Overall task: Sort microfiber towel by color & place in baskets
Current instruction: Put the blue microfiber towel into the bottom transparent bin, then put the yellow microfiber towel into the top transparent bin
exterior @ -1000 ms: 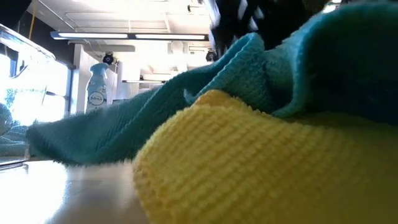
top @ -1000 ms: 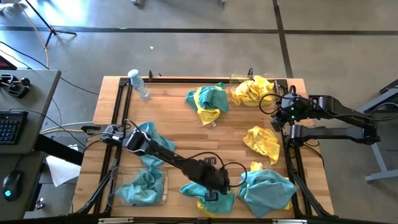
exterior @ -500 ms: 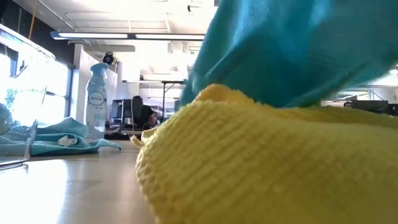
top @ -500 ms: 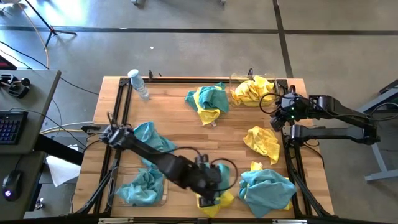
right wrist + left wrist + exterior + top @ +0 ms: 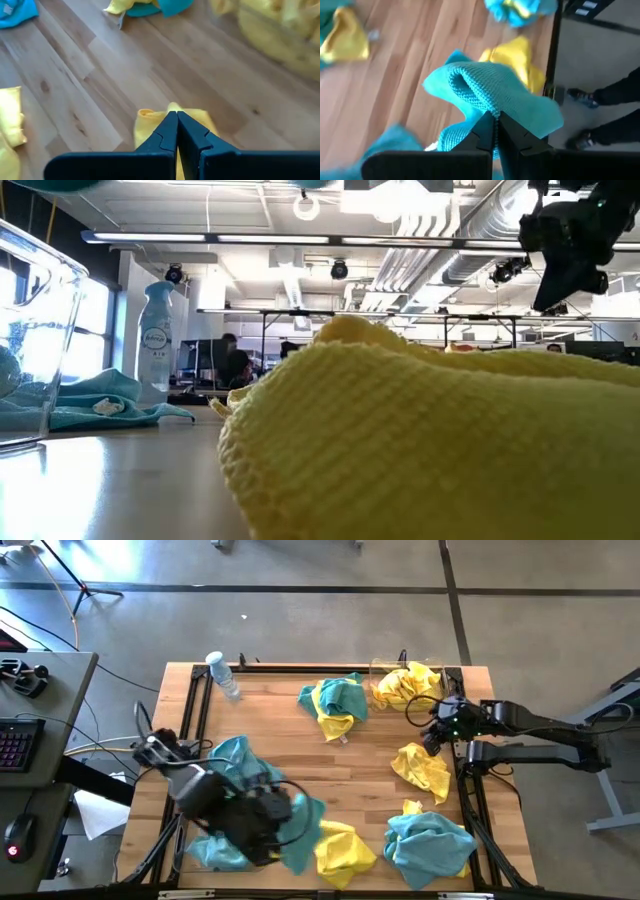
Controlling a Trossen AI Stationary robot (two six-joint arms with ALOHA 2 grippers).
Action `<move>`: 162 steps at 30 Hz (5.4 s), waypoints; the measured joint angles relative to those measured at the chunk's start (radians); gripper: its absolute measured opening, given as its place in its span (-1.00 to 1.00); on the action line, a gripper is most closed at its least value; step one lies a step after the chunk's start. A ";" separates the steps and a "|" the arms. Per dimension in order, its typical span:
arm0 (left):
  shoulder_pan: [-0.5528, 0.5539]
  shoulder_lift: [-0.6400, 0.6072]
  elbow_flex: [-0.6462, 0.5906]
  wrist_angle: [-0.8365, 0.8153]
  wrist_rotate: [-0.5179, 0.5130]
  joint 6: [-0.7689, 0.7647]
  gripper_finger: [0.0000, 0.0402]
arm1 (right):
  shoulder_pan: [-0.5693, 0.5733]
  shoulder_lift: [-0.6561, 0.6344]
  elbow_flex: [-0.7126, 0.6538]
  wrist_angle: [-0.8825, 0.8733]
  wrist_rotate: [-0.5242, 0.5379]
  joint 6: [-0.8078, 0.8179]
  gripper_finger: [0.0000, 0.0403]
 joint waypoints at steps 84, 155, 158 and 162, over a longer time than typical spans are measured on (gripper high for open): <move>-0.261 -0.058 -0.988 0.401 0.348 -1.487 -0.50 | 0.000 0.197 -0.047 0.345 -0.024 0.319 -1.00; -0.293 -0.352 -0.944 0.187 0.116 -1.169 -0.45 | 0.141 0.197 -0.023 0.348 0.034 0.199 -1.00; -0.278 -0.357 -0.944 0.189 0.040 -1.076 -0.45 | 0.260 0.217 0.033 0.339 0.149 0.251 -1.00; -0.223 -0.382 -0.944 0.188 0.003 -0.939 -0.45 | 0.398 0.302 0.148 0.296 0.274 0.291 -1.00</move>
